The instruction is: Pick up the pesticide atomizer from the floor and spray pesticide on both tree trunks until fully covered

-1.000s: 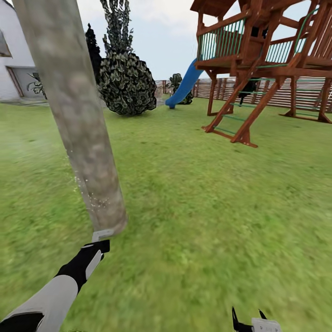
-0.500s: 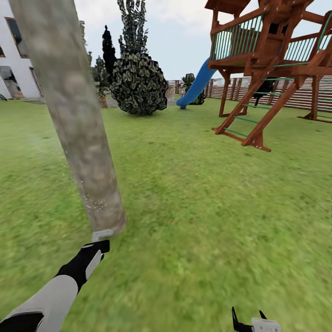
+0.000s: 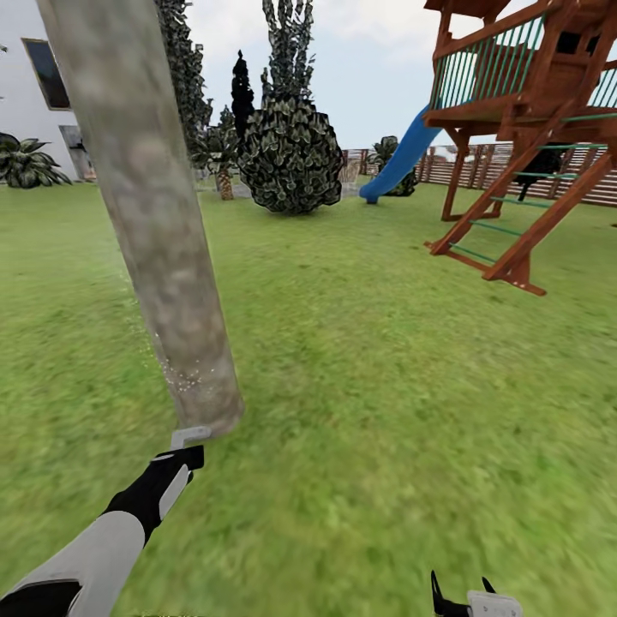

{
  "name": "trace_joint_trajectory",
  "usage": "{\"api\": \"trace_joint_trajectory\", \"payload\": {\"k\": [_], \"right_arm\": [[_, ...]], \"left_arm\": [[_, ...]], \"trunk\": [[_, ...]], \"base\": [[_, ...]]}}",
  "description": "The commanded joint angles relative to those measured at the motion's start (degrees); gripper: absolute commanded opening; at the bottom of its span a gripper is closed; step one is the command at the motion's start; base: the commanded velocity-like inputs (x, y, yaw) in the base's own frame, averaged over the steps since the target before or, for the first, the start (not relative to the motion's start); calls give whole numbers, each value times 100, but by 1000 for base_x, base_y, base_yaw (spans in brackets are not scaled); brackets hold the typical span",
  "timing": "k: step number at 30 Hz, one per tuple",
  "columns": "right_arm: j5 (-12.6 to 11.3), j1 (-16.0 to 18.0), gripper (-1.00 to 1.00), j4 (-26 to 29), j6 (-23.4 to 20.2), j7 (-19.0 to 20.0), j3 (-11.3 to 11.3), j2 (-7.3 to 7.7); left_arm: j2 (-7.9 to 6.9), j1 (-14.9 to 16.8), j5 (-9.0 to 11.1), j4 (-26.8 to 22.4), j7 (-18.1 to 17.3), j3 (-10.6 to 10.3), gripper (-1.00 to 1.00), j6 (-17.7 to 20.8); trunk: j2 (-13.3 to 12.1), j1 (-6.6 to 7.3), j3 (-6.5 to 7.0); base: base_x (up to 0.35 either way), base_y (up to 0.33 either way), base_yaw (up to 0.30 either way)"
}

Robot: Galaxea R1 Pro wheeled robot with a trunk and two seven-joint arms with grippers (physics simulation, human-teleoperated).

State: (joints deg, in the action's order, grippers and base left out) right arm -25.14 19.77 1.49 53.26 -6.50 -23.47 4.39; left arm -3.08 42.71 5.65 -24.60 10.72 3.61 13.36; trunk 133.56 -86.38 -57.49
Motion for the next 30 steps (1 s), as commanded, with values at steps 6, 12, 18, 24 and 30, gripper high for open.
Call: {"api": "trace_joint_trajectory", "payload": {"k": [6,12,18,24,30], "right_arm": [[4,0,100,0,0,0,0,0],[7,0,100,0,0,9,-6,-9],[5,-2,100,0,0,9,0,-8],[-3,0,100,0,1,7,1,-9],[2,-1,100,0,0,7,-1,-8]], "left_arm": [[0,0,-2,-1,17,0,-100,-17],[19,0,3,-2,77,3,-100,-44],[18,0,5,10,68,0,-100,-59],[54,5,-2,-65,-25,-40,-100,-91],[98,48,-53,-815,-44,-60,-100,10]], "trunk": [[0,0,0],[0,0,0],[0,0,0],[0,0,0],[0,0,0]], "base": [[20,-272,278],[-33,-272,278],[-33,-139,278],[0,-3,209],[0,0,7]]}}
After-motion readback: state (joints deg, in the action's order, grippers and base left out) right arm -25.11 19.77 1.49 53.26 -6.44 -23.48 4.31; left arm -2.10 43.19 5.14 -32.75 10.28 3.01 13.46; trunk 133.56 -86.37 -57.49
